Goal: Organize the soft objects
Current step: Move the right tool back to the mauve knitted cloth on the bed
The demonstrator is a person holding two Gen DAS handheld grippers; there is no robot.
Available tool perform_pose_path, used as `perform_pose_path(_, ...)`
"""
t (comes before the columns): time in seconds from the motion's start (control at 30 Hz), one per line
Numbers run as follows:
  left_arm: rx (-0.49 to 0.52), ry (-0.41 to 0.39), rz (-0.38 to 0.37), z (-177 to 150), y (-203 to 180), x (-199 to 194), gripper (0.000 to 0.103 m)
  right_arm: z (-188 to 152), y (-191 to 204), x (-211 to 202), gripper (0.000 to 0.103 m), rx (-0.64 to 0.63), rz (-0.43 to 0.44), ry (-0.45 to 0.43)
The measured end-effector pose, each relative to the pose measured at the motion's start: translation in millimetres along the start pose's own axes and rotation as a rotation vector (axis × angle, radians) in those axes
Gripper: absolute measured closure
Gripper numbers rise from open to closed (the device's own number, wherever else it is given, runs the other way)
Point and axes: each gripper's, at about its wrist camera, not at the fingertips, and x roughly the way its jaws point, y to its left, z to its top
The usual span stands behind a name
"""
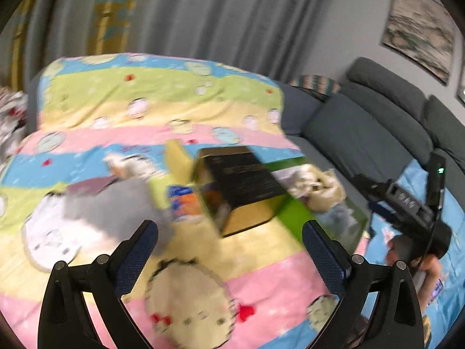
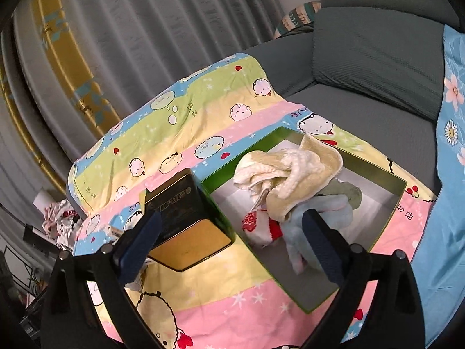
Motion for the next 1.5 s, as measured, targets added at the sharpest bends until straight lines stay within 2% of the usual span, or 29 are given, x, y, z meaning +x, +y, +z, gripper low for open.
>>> perform_pose_path(0.07,-0.025,-0.006,0.051,-9.3,15.6,-8.5,0.004,-1.8,5.2,-3.1,0.005,-0.012,0.002,-0.006)
perform_pose_path(0.27,-0.049,-0.038,0.119,-36.4,49.2,-13.6,0.004,-8.3,27.0,-7.3,0.005,-0.062,0.012,-0.009)
perform_pose_path(0.4,-0.126,-0.018,0.163,-51.0,72.9,-5.0,0.004,-14.8,42.8,-4.0,0.005,-0.103,0.035,0.004)
perform_pose_path(0.5,-0.128,0.007,0.176,-50.8,80.3,0.0,0.004,-19.5,56.9,0.1,0.005,-0.136,0.051,0.02)
perform_pose_path(0.83,-0.206,-0.033,0.271,-50.3,114.0,-16.5,0.004,-40.1,104.3,10.6,0.005,-0.262,0.036,0.044)
perform_pose_path(1.03,-0.273,-0.005,0.295,-51.4,131.0,-16.4,0.004,-50.3,125.2,18.0,0.005,-0.326,0.022,0.058)
perform_pose_path(1.5,-0.287,0.026,0.378,-52.1,143.7,-17.6,0.004,-74.4,155.0,34.4,0.005,-0.412,0.063,0.129)
